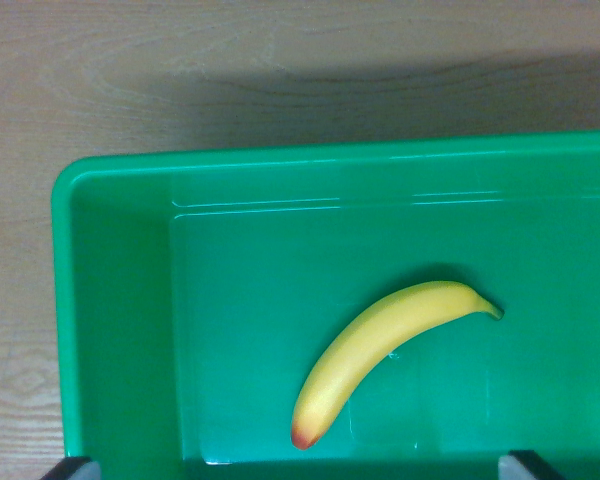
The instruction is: Pick fruit
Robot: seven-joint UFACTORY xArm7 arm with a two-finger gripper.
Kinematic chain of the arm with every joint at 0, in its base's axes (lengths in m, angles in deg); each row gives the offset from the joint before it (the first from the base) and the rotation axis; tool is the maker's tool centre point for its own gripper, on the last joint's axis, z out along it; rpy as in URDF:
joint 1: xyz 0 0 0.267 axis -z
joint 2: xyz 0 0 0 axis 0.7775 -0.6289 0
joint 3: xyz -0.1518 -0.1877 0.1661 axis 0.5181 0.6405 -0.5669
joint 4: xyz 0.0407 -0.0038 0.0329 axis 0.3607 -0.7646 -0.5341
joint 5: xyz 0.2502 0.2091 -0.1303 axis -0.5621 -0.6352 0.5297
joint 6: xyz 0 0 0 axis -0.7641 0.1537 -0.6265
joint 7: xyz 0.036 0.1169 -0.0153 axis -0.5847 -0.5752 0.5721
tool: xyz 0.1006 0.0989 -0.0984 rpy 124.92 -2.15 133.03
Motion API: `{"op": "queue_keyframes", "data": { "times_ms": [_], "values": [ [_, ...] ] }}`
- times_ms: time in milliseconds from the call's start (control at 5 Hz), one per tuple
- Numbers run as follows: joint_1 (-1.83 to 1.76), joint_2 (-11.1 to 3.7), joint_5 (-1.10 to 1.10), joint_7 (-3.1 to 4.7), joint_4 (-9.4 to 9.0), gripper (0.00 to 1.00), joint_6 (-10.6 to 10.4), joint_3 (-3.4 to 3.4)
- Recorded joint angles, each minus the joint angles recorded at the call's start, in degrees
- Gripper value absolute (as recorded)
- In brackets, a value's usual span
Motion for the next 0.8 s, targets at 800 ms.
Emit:
{"op": "queue_keyframes", "data": {
  "times_ms": [800],
  "values": [
    [0.31, -1.31, 0.32, -2.52, -2.53, 0.00, -3.4, -0.23]
  ]
}}
